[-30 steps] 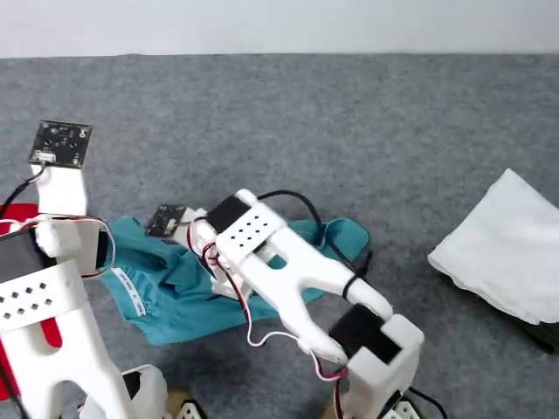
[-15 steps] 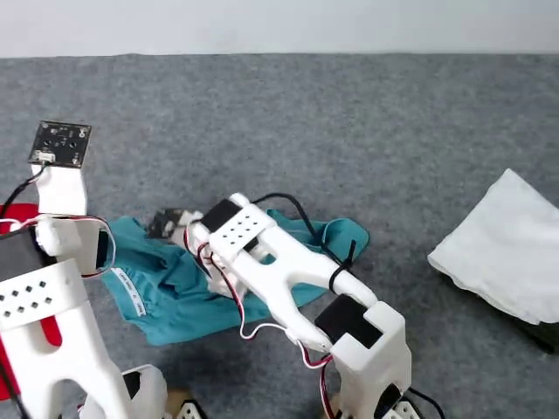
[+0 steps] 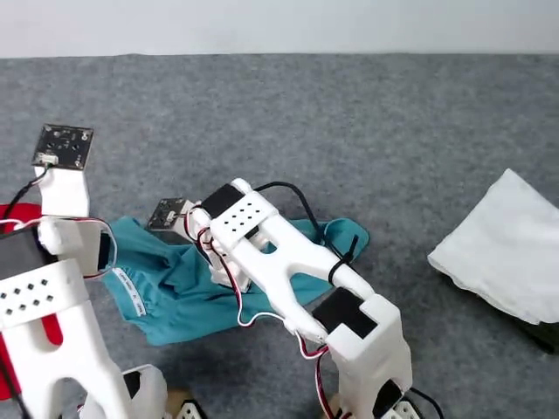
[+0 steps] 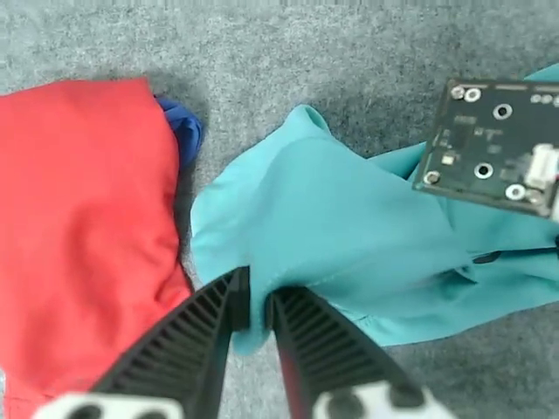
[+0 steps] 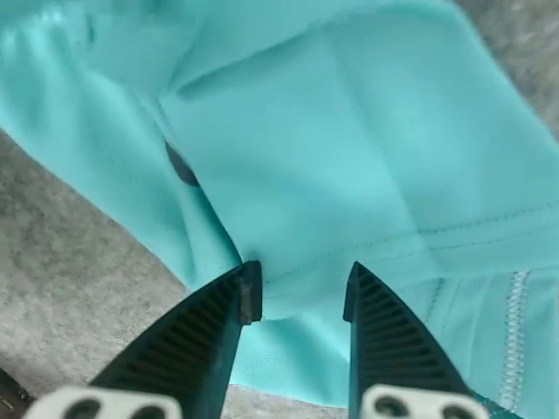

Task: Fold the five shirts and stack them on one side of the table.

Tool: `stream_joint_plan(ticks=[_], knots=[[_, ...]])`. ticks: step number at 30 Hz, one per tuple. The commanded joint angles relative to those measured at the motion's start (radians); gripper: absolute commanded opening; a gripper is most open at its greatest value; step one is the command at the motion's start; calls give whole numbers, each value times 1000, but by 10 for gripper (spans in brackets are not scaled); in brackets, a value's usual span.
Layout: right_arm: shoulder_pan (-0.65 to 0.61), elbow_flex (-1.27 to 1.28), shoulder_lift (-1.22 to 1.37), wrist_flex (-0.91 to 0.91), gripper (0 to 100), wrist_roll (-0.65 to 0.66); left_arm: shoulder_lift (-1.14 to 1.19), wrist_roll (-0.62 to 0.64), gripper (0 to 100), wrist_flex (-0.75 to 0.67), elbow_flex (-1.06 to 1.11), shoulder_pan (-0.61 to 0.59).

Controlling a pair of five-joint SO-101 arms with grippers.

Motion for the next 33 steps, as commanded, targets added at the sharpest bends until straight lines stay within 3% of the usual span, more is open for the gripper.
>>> stream_joint_plan(ticks=[1, 8, 15, 33], knots=[[5, -51, -5, 13, 169, 9, -5, 6, 6, -25, 1, -2], [-50, -44, -1, 33, 169, 8, -5, 6, 6, -26, 1, 17], [-10, -51, 70, -31, 169, 12, -5, 8, 6, -25, -1, 84], [25, -201, 117, 24, 169, 18, -5, 8, 6, -38, 2, 84]])
